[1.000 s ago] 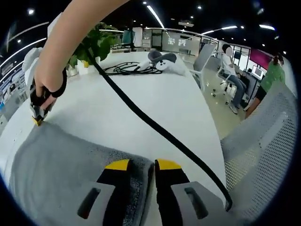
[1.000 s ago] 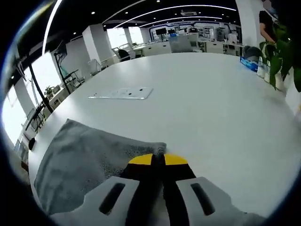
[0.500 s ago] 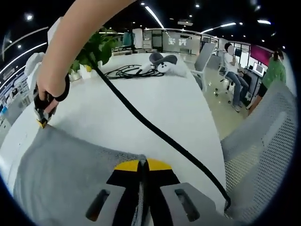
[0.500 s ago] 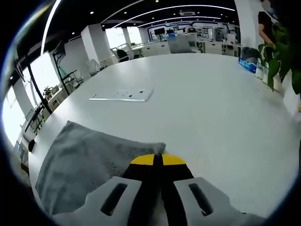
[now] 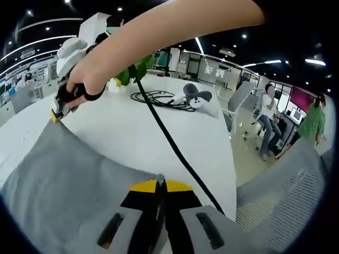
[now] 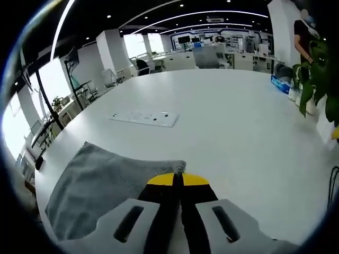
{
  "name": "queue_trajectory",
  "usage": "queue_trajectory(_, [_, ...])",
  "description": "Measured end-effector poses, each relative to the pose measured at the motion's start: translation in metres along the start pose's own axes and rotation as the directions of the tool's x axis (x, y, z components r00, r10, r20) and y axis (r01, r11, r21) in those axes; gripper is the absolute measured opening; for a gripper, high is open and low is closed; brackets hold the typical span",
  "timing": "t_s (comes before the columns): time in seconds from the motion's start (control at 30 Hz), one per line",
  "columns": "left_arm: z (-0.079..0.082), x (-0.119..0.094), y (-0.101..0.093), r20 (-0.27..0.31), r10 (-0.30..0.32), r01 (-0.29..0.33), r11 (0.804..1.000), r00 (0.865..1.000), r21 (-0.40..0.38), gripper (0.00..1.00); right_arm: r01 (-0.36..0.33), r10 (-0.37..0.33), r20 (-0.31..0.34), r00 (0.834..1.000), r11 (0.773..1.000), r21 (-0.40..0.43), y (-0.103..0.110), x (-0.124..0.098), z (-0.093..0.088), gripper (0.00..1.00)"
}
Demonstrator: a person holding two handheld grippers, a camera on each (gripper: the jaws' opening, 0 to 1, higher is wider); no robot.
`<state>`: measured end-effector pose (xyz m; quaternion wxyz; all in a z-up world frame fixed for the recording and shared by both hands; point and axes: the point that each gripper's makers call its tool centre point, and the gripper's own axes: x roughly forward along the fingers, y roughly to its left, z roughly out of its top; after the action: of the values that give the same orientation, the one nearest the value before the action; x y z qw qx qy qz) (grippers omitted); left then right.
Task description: Fold the towel on the table until its edges align and the towel forms a compact rectangular stack.
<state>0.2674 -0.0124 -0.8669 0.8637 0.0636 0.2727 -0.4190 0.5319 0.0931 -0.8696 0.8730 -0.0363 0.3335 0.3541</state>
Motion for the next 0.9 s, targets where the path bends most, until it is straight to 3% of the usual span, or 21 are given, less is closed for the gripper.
queue_trajectory(0.3, [0.011,-0.022,0.002,0.045,0.014,-0.013,0.999,0.999,-0.037,0.03,-0.009,0.01,0.025,1.0,1.0,-0.015,0.011,-0.01,0.021,0.0])
queue_trajectory(0.6, [0.029,-0.043,0.0,0.105,0.046,-0.043,0.998,0.993,-0.04,0.03,-0.018,0.015,0.055,0.998,0.998,0.054,0.025,-0.019,0.042,0.0])
queue_trajectory(0.9, [0.038,-0.071,0.001,0.145,0.062,-0.058,0.998,0.987,-0.035,0.03,-0.059,0.057,0.09,0.994,0.998,0.015,0.051,-0.027,0.064,0.0])
